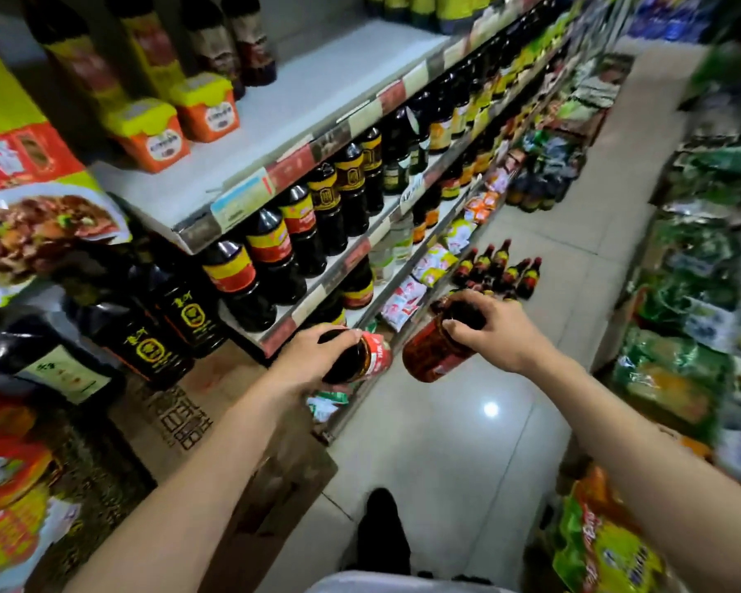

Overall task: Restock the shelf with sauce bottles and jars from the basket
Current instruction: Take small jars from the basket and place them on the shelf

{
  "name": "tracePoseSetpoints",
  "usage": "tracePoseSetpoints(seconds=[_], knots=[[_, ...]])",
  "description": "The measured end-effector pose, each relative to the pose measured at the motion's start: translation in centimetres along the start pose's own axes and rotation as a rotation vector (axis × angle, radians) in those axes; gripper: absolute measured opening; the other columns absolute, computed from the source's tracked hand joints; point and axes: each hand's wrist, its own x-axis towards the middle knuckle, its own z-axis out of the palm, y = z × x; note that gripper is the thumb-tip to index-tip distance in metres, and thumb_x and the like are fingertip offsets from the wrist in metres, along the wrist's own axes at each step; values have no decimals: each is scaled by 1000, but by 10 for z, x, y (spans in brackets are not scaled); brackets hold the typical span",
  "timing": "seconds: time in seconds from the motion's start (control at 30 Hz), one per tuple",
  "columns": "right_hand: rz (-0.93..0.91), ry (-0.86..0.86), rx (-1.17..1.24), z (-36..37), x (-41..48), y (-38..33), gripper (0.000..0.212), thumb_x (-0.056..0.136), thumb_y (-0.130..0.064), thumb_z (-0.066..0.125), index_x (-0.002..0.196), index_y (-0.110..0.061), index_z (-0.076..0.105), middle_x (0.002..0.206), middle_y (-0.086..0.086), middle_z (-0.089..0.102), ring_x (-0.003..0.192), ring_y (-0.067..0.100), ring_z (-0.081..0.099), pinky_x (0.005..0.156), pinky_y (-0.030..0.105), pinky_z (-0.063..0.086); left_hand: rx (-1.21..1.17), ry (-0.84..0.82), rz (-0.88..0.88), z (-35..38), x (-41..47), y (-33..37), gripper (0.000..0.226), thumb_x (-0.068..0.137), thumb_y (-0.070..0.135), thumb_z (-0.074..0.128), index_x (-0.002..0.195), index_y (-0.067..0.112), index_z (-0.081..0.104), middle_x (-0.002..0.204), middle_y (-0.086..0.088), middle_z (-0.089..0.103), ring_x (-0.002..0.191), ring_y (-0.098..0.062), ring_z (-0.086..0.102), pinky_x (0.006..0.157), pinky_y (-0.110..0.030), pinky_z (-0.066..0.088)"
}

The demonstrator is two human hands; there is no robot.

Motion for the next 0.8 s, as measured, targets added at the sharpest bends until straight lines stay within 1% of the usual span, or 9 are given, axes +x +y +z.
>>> tracePoseSetpoints(seconds=[0.13,0.2,0.27,0.37,0.43,0.53,0.63,0.73,0.8], knots=[[18,11,-23,-15,48,7,47,75,-52,58,116,-30,56,89,1,62,81,20,61,72,28,49,45,-51,16,5,47,31,7,83,31,63,80,25,65,89,-5,63,67,-28,68,52,-41,58],[29,29,-19,-23,76,8,44,75,-50,59,113,-29,57,79,-3,61,67,14,60,61,19,49,58,-68,28,3,72,47,9,84,32,62,85,23,65,90,-7,63,55,-24,67,47,-33,56],[43,53,23,-29,101,7,42,74,-51,59,109,-29,58,75,-6,62,56,7,59,48,12,45,63,-79,53,0,98,64,10,84,32,62,87,22,65,89,-6,62,60,-23,66,49,-36,58],[43,97,25,-42,139,5,49,71,-59,56,113,-34,57,86,-2,65,69,7,62,62,18,46,62,-77,80,-7,130,93,8,82,32,64,84,24,65,92,-5,60,75,-27,65,51,-39,58],[15,109,29,-52,161,1,50,65,-64,49,105,-37,58,86,-7,62,71,1,58,62,15,42,68,-73,102,-12,144,111,6,81,34,65,79,29,65,92,0,60,77,-27,66,51,-41,58],[-24,113,52,-70,195,-2,25,75,-54,57,98,-45,51,83,-11,58,71,1,57,55,8,41,149,-67,182,-22,163,135,5,81,38,64,79,33,65,90,3,62,69,-27,69,59,-45,59],[-82,95,71,-87,228,-2,22,84,-40,59,105,-36,56,85,-10,58,72,4,57,56,10,41,185,-47,216,-29,176,159,4,79,40,64,78,36,65,86,6,62,69,-30,70,67,-49,58],[-175,99,26,-101,267,-4,23,86,-32,60,107,-25,62,83,-5,59,68,0,53,57,2,37,181,-21,218,-31,189,179,11,83,35,61,74,38,67,89,2,62,70,-30,70,63,-52,57],[-233,66,-14,-113,295,-6,22,86,-33,59,106,-24,63,84,-1,61,72,11,57,62,9,39,139,17,206,-28,198,191,18,84,31,60,69,38,68,91,0,60,63,-23,69,54,-48,58]])
